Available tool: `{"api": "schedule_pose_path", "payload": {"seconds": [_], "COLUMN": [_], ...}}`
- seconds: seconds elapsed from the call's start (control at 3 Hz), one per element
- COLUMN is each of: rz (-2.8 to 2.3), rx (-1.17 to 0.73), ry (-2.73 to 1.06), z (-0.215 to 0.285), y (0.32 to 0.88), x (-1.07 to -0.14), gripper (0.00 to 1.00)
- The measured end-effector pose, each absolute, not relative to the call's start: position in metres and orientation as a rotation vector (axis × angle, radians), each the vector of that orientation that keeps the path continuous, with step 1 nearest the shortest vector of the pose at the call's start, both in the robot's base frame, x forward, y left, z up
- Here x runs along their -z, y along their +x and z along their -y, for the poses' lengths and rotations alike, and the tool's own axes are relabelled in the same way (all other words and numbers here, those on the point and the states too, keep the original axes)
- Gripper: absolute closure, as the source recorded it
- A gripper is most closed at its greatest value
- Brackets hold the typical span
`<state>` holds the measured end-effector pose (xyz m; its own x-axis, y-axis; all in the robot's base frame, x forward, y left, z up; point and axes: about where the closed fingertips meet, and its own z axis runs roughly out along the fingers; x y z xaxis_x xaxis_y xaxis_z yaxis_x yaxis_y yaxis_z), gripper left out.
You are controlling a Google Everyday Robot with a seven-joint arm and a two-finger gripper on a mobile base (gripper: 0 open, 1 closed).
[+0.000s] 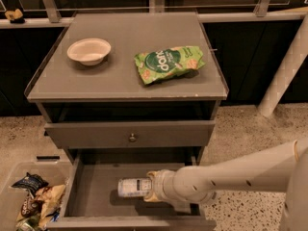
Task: Pick blue plastic bottle from middle drawer and place on counter
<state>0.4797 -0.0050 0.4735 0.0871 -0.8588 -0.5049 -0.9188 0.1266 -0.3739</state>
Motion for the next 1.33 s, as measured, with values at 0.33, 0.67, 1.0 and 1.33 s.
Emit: {"api": "schedule_pose_path", "payload": {"seconds": [0.33, 0.67, 1.0, 1.33], "rz": [-1.767, -1.768, -1.776, -1.805], "rx": [-0.071, -0.077, -0.001, 0.134], "ry": [-1.744, -1.746, -1.715, -1.642], "z": [0.02, 0.019, 0.031, 0.064], "y": [0.464, 0.463, 0.46, 0.446], "x": [-0.471, -0.47, -0.493, -0.54], "gripper": [1.0, 1.0, 1.0, 1.0]}}
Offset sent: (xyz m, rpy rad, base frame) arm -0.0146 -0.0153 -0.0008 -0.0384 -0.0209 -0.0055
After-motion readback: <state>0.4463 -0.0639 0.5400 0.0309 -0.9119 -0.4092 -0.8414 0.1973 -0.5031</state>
